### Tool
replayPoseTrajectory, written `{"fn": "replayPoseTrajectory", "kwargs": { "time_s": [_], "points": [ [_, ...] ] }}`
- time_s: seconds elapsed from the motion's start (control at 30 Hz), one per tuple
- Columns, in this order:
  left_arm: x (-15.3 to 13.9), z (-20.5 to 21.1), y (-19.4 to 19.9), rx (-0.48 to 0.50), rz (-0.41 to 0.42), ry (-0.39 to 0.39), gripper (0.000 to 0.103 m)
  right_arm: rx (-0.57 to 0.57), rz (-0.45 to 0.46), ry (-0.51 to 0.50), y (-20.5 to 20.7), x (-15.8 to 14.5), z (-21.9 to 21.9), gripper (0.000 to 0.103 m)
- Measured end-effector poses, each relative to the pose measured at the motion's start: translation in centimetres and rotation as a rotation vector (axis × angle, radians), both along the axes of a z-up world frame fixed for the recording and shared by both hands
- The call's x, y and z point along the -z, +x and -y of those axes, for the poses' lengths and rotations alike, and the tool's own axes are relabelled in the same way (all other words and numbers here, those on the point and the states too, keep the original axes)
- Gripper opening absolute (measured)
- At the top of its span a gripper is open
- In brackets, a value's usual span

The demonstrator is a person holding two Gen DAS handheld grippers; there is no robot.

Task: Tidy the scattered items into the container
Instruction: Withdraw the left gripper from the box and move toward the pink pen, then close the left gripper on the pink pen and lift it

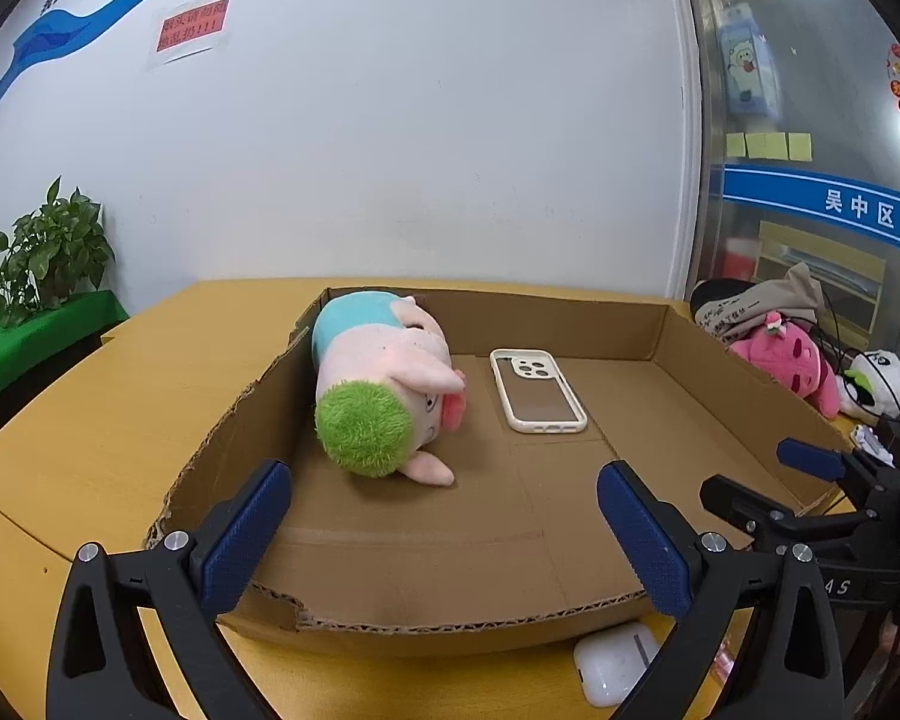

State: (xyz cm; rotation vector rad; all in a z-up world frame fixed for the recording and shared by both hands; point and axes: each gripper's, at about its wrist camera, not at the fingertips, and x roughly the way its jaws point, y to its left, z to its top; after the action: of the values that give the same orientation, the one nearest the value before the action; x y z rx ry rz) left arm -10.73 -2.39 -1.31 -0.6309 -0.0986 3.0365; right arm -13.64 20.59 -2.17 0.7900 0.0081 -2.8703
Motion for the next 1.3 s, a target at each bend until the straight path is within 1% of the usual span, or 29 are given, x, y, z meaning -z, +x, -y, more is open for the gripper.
{"fn": "replayPoseTrajectory", "kwargs": {
  "time_s": [0.1,0.13,0.23,0.53,0.67,0.7,0.83,0.9,0.93,1.03,1.13,1.17,1.23,1.3],
  "points": [
    [0.7,-0.6,0.1,-0.006,0.023,-0.047,0.103,0.000,0.000,0.000,0.0,0.0,0.0,0.102],
    [1.1,-0.9,0.0,-0.008,0.042,-0.065,0.103,0.000,0.000,0.000,0.0,0.0,0.0,0.102],
    [1.3,-1.2,0.4,-0.022,0.035,-0.097,0.103,0.000,-0.001,0.002,0.0,0.0,0.0,0.102],
    [1.4,-1.0,0.2,-0.011,0.051,-0.085,0.103,0.000,0.000,0.002,-0.1,0.0,0.0,0.102],
    [1.3,-1.1,0.6,-0.022,0.031,-0.097,0.103,0.000,0.000,0.001,-0.1,0.0,0.0,0.103],
    [1.2,-1.0,0.7,-0.016,0.031,-0.085,0.103,0.000,0.001,0.000,-0.1,0.0,0.0,0.103],
    [0.1,-0.5,1.6,0.032,0.034,0.030,0.103,-0.001,0.001,-0.001,-0.1,0.0,0.1,0.103],
    [-0.1,-0.7,1.7,0.047,0.051,0.052,0.103,-0.001,0.001,0.000,-0.1,0.0,0.0,0.102],
    [-0.2,-0.8,1.7,0.070,0.069,0.063,0.103,-0.009,0.003,0.002,-0.1,0.0,0.1,0.102],
    [-0.3,-1.4,1.9,0.118,0.096,0.087,0.103,-0.011,0.029,-0.017,0.2,-0.7,-0.5,0.102],
    [-0.6,-2.6,2.4,0.172,0.123,0.087,0.103,0.003,-0.029,-0.071,2.4,-2.8,-2.0,0.102],
    [-0.6,-2.9,2.6,0.191,0.130,0.089,0.103,-0.001,-0.026,-0.081,3.1,-3.3,-2.3,0.102],
    [-0.7,-3.7,3.0,0.212,0.144,0.079,0.103,-0.025,0.003,-0.107,4.9,-3.9,-3.2,0.102],
    [-0.6,-4.2,3.3,0.216,0.163,0.082,0.103,-0.042,0.057,-0.114,7.0,-3.7,-3.8,0.102]
  ]
}}
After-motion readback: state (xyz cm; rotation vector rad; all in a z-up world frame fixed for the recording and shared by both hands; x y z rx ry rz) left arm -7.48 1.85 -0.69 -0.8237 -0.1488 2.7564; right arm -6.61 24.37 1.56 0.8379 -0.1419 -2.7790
